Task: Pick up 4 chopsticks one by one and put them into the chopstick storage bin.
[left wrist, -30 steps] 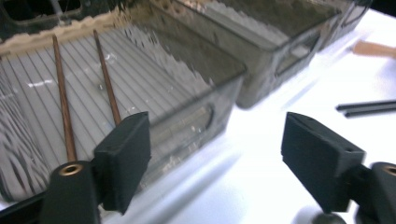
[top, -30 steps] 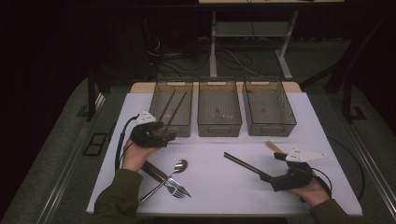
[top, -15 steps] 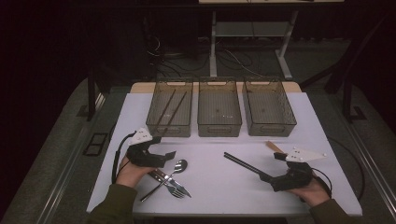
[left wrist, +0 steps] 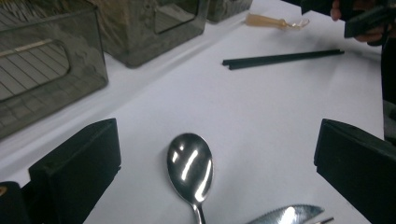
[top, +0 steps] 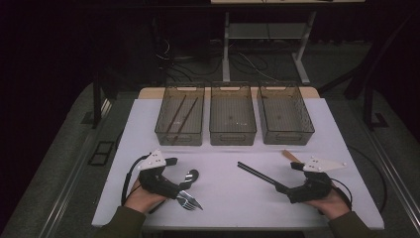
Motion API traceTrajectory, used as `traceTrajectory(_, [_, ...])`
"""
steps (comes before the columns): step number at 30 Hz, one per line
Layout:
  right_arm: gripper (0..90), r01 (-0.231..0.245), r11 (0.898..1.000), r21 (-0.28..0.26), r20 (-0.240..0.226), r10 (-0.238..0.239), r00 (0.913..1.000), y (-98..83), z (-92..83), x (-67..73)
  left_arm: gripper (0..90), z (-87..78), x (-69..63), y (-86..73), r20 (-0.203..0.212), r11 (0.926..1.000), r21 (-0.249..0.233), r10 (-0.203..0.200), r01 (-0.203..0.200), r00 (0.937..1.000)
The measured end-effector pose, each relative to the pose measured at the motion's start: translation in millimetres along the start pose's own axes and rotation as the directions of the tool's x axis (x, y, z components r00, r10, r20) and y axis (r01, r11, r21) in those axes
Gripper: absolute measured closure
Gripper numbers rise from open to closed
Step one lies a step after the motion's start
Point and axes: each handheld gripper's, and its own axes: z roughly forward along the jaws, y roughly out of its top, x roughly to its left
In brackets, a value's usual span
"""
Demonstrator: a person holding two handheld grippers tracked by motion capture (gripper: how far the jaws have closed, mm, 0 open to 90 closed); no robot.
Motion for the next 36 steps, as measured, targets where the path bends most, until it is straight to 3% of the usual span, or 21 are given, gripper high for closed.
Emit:
traceTrajectory(3, [1.2,-0.004,1.0,0.011,0.005,0.004,1.0,0.9,-1.2,-0.9,0.0,-0.6,-3.7,-3.6,-0.013,0.9991,0.029,0.033,-0.032,0.9994])
traceTrajectory(6, [1.2,-0.008,1.0,0.028,-0.007,0.008,0.9999,3.1,-2.9,-2.4,0.0,-0.7,-6.0,-4.1,-0.009,0.9986,0.033,0.04,-0.04,0.9992])
traceTrajectory(14, [1.3,0.008,0.997,0.082,-0.021,-0.006,0.9998,10.0,-8.5,-10.3,0.0,1.2,-5.1,-4.6,0.002,0.998,0.054,0.034,-0.034,0.9994])
traceTrajectory(19, [8.0,0.011,0.992,0.126,-0.026,-0.008,0.9996,9.2,-10.9,-14.1,0.0,2.3,-5.4,-5.2,0.005,0.9976,0.059,0.035,-0.036,0.9994])
traceTrajectory(20, [13.7,0.021,0.991,0.136,-0.028,-0.017,0.9995,8.7,-11.1,-14.7,0.1,2.7,-5.5,-5.3,0.007,0.9977,0.058,0.035,-0.036,0.9993])
traceTrajectory(26, [24.0,0.043,0.984,0.17,-0.064,-0.032,0.9975,7.4,-10.8,-17.7,1.2,3.4,-5.3,-6.3,0.013,0.9973,0.062,0.037,-0.038,0.9992])
traceTrajectory(36, [51.7,0.053,0.983,0.173,-0.089,-0.038,0.9954,7.7,-9.3,-22.7,1.7,4.6,-5.2,-7.1,0.017,0.9974,0.062,0.035,-0.036,0.9992])
